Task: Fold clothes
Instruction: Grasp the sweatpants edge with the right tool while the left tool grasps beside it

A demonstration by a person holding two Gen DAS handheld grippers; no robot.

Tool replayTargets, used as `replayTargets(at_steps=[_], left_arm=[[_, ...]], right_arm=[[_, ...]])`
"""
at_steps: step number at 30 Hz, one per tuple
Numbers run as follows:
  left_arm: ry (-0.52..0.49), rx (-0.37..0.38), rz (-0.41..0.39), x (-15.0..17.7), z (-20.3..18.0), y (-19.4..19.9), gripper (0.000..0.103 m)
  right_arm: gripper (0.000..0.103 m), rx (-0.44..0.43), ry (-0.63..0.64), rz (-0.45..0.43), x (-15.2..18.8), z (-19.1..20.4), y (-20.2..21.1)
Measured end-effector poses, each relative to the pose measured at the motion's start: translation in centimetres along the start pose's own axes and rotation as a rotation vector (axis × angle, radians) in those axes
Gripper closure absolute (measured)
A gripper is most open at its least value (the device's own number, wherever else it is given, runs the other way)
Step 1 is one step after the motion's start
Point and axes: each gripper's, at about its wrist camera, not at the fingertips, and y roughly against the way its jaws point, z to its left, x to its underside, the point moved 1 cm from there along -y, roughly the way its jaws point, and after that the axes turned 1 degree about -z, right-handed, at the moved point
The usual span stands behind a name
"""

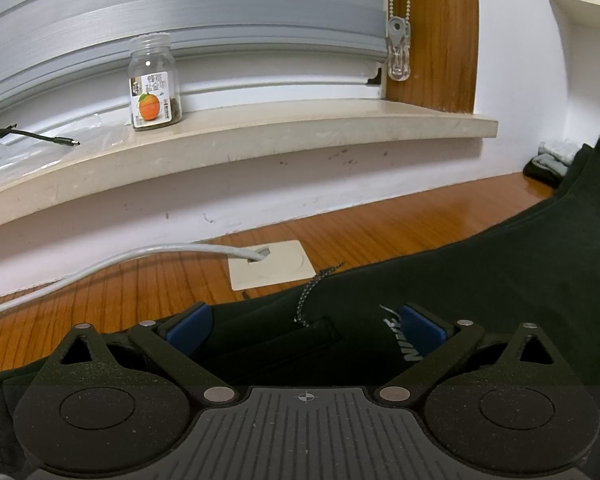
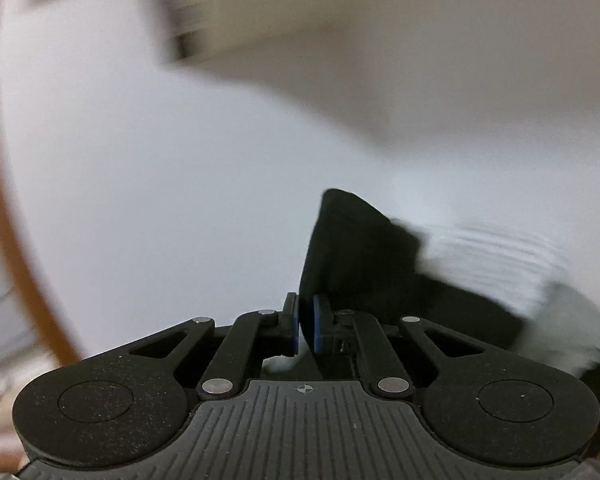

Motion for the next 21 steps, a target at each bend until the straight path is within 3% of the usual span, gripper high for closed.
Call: replayTargets(at_steps=[3, 5, 9, 13, 20, 21], left_arm=[[-0.001, 0.001, -0.002, 0.0, 0.0, 0.0, 0.001], [-0.002, 0.0, -0.002, 0.1, 0.0, 0.0, 0.001], [-0.003, -0.001, -0.004, 0.1, 0.0, 0.0, 0.001], [-0.006, -0.001, -0.003, 0.1, -0.1, 0.0, 0.001], [-0.011, -0.002, -0.012, -0.4, -1.0, 0.5, 0.003], [-0.013, 0.044, -0.03, -1.0, -2.1, 0.9, 0.003]], right_arm=[[0.096, -0.195, 0.135, 0.081, 3.1, 8.8, 0.6], [0.096, -0.306, 0.205, 0.179, 7.0, 13.8, 0.8], [0.096, -0.431, 0.317, 0.383, 16.1, 19.2, 0.8], [0.095, -0.44, 0.41, 0.433, 20.2, 21.2, 2.1], [0.094, -0.443, 0.498, 0.384, 20.9, 20.9, 3.2], [0.094, -0.444, 0.501, 0.379, 21.0, 20.8, 3.1]])
